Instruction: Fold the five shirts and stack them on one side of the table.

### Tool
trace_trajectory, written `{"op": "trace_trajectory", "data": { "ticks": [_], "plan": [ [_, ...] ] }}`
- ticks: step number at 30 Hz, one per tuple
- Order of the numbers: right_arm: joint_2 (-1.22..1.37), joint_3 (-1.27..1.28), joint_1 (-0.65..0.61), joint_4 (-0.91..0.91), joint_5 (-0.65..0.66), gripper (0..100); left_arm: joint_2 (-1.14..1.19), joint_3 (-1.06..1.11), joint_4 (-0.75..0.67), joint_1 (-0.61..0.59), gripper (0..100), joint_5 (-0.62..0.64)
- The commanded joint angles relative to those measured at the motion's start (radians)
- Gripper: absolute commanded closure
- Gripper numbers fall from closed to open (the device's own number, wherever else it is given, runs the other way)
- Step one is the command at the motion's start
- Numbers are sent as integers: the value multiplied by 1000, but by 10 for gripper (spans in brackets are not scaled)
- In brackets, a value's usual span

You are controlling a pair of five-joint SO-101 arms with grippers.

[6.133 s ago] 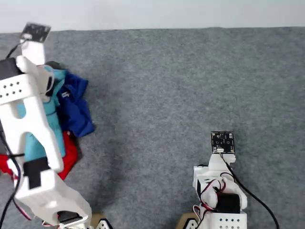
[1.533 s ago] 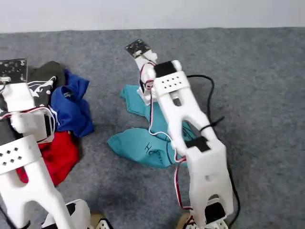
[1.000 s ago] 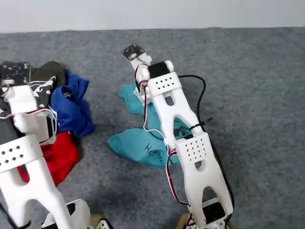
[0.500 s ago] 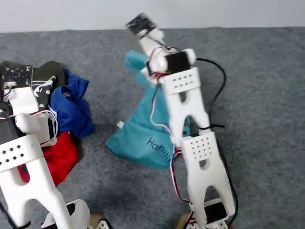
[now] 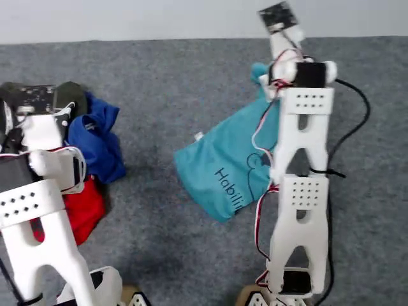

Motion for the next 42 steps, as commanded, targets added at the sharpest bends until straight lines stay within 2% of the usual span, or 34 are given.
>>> {"op": "trace_trajectory", "data": {
  "ticks": [1, 6, 10, 17, 22, 28, 33, 38, 42],
  "plan": [
    [-122, 40, 70, 42, 11, 990, -25, -8, 9, 87, 863, -5],
    [-214, 193, 113, 42, 11, 990, -18, -12, 14, 227, 863, -8],
    [-306, 384, 107, 41, 14, 990, -8, -5, -68, 301, 863, -8],
    [-401, 658, 79, 38, 95, 990, 269, -54, -195, 382, 863, -11],
    [-403, 681, 79, 38, 89, 990, 514, -254, -199, 477, 863, -51],
    [-403, 683, 62, 38, 89, 990, 786, -567, -190, 545, 863, -49],
    [-403, 683, 51, 38, 89, 990, 957, -748, -183, 612, 858, -48],
    [-403, 683, 47, 38, 89, 990, 1111, -911, -140, 654, 771, -48],
    [-401, 683, 47, 38, 89, 990, 1246, -1036, -87, 651, 758, -48]
  ]
}}
